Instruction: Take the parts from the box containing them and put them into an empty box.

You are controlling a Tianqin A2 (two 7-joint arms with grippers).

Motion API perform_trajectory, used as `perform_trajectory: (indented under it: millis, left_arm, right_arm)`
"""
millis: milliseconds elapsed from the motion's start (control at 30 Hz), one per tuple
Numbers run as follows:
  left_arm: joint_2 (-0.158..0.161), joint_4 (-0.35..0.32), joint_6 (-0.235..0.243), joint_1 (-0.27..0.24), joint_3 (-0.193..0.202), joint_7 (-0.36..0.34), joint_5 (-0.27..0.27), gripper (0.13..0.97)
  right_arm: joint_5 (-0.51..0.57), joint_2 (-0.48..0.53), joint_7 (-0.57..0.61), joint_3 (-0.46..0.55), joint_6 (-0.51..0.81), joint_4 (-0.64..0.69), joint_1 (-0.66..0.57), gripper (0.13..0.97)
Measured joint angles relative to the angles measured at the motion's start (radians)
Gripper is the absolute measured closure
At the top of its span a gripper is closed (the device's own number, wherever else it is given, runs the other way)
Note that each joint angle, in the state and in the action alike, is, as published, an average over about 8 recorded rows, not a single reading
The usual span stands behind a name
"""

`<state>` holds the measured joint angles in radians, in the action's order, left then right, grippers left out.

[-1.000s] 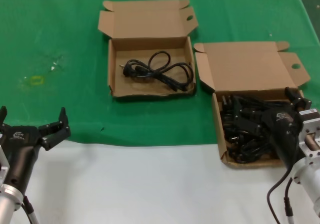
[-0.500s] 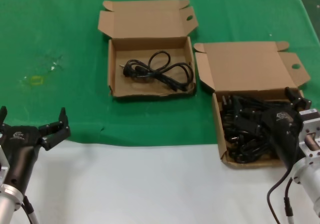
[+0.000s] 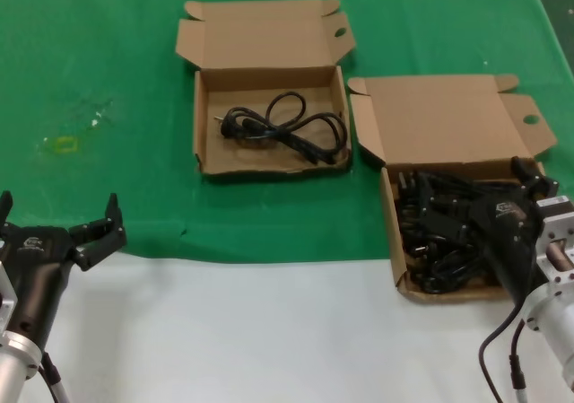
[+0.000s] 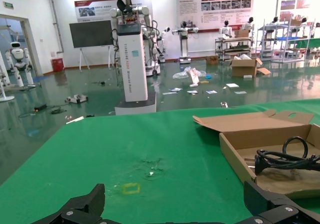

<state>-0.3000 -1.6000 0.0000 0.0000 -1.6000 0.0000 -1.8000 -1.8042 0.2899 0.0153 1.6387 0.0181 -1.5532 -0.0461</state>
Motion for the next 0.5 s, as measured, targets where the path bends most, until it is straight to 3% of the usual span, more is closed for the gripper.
perform_trajectory:
  millis: [500]
  left_arm:
    - [0.000, 0.000, 0.000, 0.000, 0.000, 0.000, 0.000, 0.132]
  right_arm:
    - [0.000, 0.000, 0.000, 0.000, 0.000, 0.000, 0.000, 0.129]
